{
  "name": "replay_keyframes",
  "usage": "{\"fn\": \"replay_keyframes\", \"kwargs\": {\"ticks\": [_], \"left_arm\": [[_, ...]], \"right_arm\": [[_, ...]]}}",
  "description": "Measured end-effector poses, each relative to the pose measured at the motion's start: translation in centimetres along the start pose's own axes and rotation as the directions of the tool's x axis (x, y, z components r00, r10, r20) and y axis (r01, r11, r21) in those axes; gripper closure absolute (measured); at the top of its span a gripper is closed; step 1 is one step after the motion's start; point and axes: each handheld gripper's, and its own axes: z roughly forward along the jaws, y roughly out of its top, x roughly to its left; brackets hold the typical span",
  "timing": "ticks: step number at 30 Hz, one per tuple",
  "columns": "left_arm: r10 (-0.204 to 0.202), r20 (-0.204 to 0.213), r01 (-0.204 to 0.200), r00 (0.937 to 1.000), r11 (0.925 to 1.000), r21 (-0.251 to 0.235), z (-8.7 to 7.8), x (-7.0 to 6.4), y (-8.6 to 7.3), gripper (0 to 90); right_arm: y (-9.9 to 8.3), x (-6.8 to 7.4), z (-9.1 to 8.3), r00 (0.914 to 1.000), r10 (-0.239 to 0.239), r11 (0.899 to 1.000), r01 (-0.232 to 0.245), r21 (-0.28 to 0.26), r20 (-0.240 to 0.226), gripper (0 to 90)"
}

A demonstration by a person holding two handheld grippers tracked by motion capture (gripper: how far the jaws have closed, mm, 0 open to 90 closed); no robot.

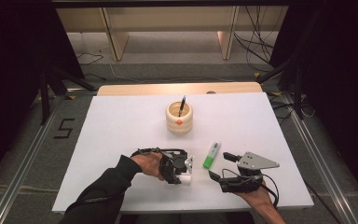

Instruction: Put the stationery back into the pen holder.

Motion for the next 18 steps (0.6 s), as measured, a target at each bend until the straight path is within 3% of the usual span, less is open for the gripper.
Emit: {"fn": "replay_keyframes", "kwargs": {"ticks": [6,9,12,13,15,17,18], "left_arm": [[-0.062,-0.04,0.06,0.9973,0.997,-0.049,-1.8,0.7,-0.1,69.2],[-0.133,-0.079,0.126,0.9879,0.9876,-0.094,-2.8,1.2,-0.4,69.2],[-0.214,-0.116,0.195,0.9698,0.9684,-0.155,-3.7,1.9,-0.7,69.2],[-0.248,-0.128,0.223,0.9604,0.9581,-0.179,-4.0,2.1,-0.9,69.1],[-0.334,-0.151,0.291,0.9304,0.9234,-0.251,-4.6,2.6,-1.2,69.1],[-0.393,-0.167,0.33,0.9042,0.8912,-0.311,-5.0,3.1,-1.6,69.1],[-0.426,-0.177,0.35,0.8872,0.8709,-0.345,-5.3,3.3,-1.8,69.1]], "right_arm": [[0.0,0.0,-0.1,1.0,0.0,1.0,0.0,-0.001,0.001,17.0],[0.0,0.0,0.0,1.0,-0.002,1.0,0.002,-0.002,0.002,17.0],[0.0,0.0,0.0,1.0,-0.001,1.0,0.001,-0.001,0.002,17.0],[0.0,0.0,-0.1,1.0,-0.001,1.0,0.001,-0.001,0.002,17.0],[0.0,-0.1,-0.1,1.0,0.002,1.0,-0.002,-0.005,0.003,17.0],[0.0,-0.1,0.0,1.0,0.001,1.0,-0.001,-0.003,0.0,17.0],[0.0,-0.1,0.0,1.0,0.0,1.0,0.0,-0.001,0.0,17.0]]}}
